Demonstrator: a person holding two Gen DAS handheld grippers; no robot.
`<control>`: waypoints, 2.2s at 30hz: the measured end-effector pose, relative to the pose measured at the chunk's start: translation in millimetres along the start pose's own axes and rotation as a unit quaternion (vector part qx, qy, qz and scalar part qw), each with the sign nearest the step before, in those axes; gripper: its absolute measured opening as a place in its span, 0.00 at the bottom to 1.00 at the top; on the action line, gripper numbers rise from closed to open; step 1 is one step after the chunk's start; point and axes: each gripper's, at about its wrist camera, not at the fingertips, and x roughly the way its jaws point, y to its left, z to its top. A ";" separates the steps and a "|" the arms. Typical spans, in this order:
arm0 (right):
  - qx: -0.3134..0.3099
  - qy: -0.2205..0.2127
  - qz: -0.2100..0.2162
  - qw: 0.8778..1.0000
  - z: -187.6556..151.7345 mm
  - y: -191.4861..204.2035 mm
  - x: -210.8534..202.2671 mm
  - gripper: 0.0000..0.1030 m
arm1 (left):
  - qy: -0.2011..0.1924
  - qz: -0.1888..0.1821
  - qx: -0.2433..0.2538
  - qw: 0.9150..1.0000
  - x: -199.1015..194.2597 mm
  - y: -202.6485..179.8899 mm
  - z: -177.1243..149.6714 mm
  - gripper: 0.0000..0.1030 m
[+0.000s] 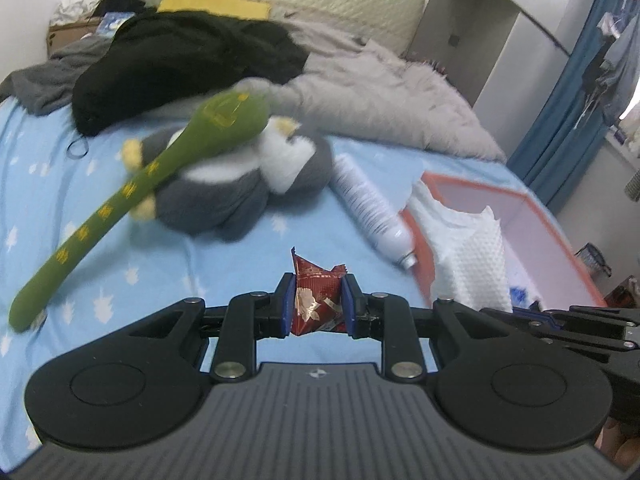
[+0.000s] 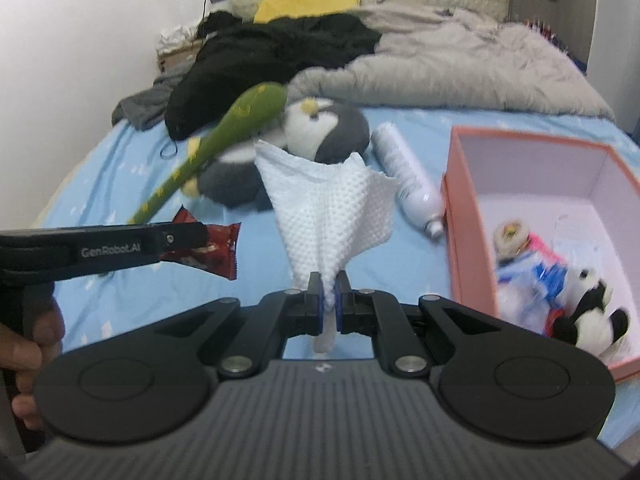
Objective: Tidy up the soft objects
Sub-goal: 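Lift the red wrapper and white tissue in both grippers and carry them over the pink box, then release the red wrapper and white tissue into the pink box with both grippers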
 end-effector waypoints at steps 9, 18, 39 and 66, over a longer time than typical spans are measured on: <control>0.014 -0.055 -0.030 0.998 37.4 -34.5 -26.6 0.09 | -0.026 -0.063 0.039 0.997 10.7 -62.1 48.6 0.27; 0.044 -0.080 -0.086 0.992 74.0 -86.6 -37.8 0.09 | -0.027 -0.140 0.068 0.987 46.0 -149.8 91.3 0.28; 0.168 0.070 -0.162 0.970 47.9 -247.5 29.4 0.09 | 0.161 -0.139 0.121 0.970 219.3 -245.3 71.1 0.28; 0.168 -0.038 -0.154 0.973 68.2 -203.3 -79.3 0.35 | 0.078 -0.169 0.160 0.969 74.8 -226.5 99.1 0.44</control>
